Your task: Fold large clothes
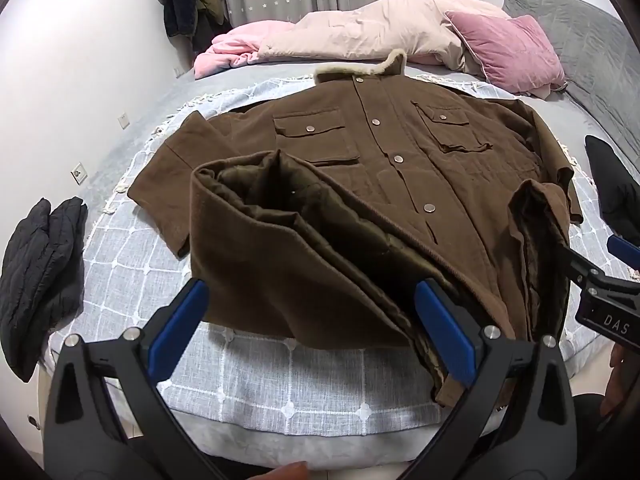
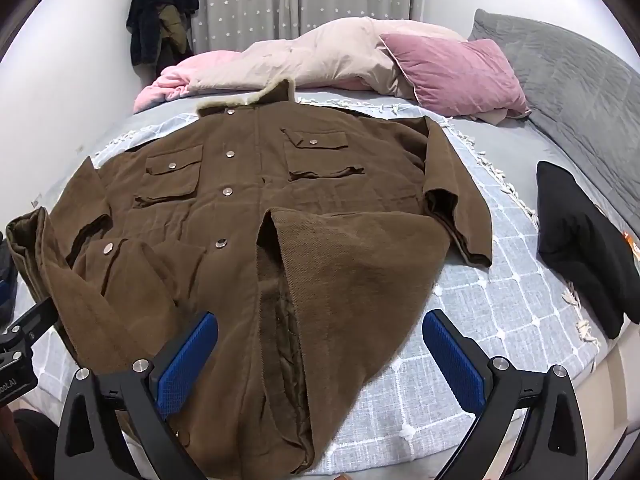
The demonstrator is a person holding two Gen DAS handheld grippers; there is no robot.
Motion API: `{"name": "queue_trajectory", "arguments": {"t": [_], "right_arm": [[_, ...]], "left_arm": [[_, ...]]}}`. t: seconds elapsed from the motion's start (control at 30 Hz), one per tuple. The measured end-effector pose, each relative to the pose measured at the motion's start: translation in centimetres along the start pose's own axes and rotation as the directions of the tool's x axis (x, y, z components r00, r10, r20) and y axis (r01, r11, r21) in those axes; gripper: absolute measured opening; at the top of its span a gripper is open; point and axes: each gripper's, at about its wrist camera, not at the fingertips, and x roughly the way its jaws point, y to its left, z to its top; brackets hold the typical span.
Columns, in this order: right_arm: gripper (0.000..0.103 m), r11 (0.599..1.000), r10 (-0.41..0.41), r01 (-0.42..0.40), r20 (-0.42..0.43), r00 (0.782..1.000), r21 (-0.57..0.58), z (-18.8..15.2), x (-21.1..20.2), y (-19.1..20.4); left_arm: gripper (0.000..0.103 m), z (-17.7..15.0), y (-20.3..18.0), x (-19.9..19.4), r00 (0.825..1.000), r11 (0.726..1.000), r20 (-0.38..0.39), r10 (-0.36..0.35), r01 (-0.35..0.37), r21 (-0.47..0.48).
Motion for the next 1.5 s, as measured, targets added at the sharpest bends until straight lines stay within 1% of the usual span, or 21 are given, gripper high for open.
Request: {"name": "queue_trajectory", "arguments": {"t": [1.5], "right_arm": [[0.103,1.0,0.001,-0.001,-0.004,1.0,-0.011,-0.14,0.26,0.34]], "left_arm": [[0.103,0.04,-0.32,0.01,1.0,1.0,0.001,0.001,-0.001,-0.004]]}}
